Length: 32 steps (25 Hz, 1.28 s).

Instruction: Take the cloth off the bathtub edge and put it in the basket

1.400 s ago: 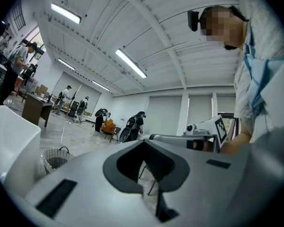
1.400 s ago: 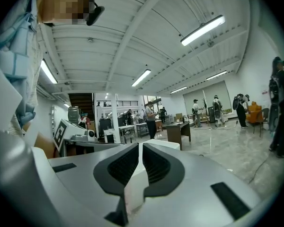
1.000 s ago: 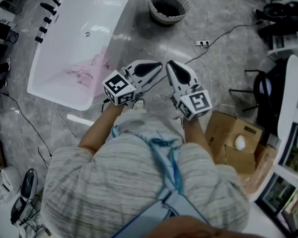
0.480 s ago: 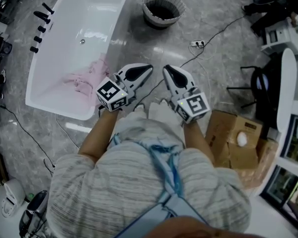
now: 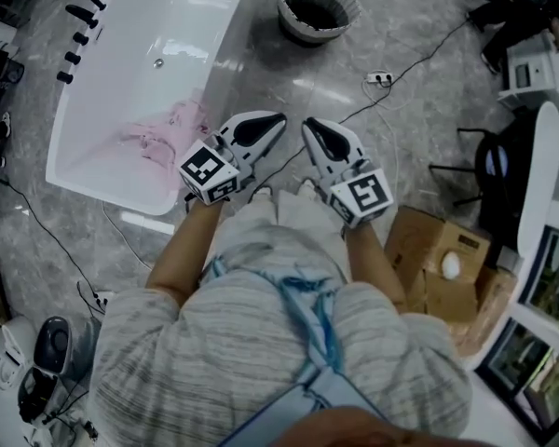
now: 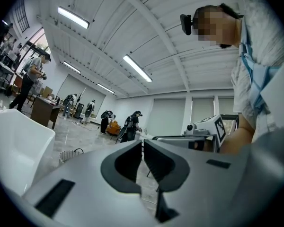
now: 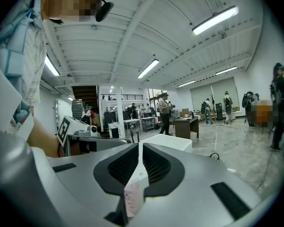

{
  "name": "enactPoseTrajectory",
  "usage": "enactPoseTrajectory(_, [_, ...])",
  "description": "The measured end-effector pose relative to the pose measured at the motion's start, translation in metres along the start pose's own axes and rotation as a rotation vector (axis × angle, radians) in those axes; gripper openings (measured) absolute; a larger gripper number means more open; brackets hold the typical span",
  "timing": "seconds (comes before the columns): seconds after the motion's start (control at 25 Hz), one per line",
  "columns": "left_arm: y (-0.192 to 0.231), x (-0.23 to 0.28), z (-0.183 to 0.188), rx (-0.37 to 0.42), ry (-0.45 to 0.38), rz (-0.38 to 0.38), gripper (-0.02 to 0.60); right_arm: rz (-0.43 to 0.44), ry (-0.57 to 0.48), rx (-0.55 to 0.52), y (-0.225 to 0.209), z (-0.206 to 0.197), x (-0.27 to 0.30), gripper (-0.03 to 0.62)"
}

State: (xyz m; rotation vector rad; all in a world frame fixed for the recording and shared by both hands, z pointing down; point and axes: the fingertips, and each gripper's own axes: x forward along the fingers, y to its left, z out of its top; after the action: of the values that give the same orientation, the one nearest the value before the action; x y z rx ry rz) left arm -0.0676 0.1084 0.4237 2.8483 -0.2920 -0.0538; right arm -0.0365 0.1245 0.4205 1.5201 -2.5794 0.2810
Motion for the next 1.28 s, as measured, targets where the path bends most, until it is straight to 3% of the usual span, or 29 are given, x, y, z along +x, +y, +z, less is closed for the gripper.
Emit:
enactPoseTrajectory(0.2, [0.011, -0.015, -0.015, 0.011, 0.039, 0.026, 0.002, 0.088, 0.021, -0.041, 0.008, -0.012, 0.018, 0.008])
enactPoseTrajectory(0.4, [0.029, -0.046, -0.037, 0.005, 0.08, 0.105, 0.003, 0.19, 0.051, -0.055, 0.024, -0.03, 0.045, 0.009])
enactPoseTrajectory(0.64, [0.048, -0.094, -0.061, -0.018, 0.121, 0.242, 0.029, 0.32, 0.122, -0.035, 0.05, -0.051, 0.085, 0.064])
enactPoseTrajectory(0.92, [0.068, -0.159, -0.107, -0.052, 0.177, 0.435, 0.057, 0.512, 0.209, -0.113, 0.088, -0.091, 0.134, 0.067])
enactPoseTrajectory(1.0, [0.077, -0.174, -0.116, -0.061, 0.187, 0.478, 0.062, 0.553, 0.246, -0.127, 0.099, -0.104, 0.15, 0.107])
enactPoseTrajectory(1.12, [0.085, -0.196, -0.129, -0.078, 0.195, 0.554, 0.114, 0.626, 0.277, -0.15, 0.12, -0.117, 0.172, 0.109])
enactPoseTrajectory(1.28, [0.093, -0.219, -0.156, -0.089, 0.251, 0.639, 0.192, 0.699, 0.334, -0.173, 0.145, -0.14, 0.194, 0.183])
